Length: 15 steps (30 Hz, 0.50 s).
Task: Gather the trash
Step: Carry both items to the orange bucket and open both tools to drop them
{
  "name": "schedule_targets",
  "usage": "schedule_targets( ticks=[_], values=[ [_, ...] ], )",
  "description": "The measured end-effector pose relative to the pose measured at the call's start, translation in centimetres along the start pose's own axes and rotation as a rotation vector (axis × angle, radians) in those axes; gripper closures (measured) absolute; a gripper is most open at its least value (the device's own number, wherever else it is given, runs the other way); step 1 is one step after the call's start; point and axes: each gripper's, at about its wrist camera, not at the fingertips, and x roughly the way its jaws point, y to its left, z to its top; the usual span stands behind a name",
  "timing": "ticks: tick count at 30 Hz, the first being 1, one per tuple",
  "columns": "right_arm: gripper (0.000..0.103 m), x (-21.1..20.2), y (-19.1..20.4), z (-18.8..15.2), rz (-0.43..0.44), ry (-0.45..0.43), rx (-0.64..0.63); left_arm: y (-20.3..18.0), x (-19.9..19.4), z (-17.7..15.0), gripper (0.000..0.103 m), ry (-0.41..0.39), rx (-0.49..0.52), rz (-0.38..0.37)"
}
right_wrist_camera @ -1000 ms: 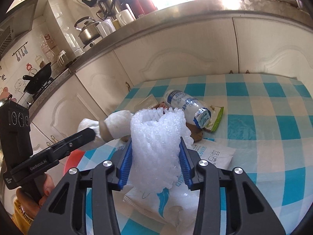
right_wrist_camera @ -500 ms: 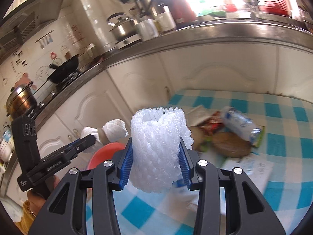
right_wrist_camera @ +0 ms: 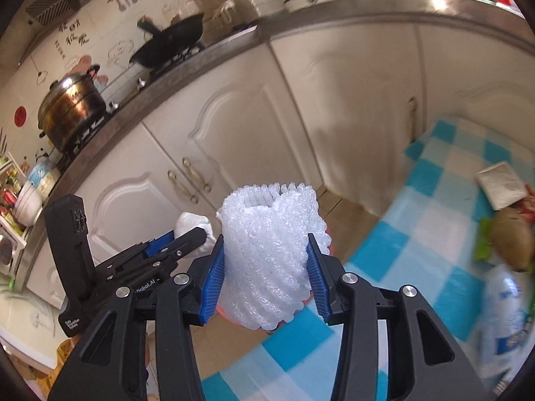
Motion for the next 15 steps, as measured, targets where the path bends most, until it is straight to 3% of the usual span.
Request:
schedule_targets(
  ticks=[10, 15],
  values=[
    [0.051, 7.2, 2.0, -0.4, -0.016, 0.143, -0.013, 3.2, 3.9, -2.0, 0.065, 0.094, -0.04, 0.037],
    [0.042, 8.6, 2.0, -0.7, -0.038, 0.166, -0.006, 3.2, 5.6, -2.6, 0.064, 0.13, -0.033, 0.054]
  ],
)
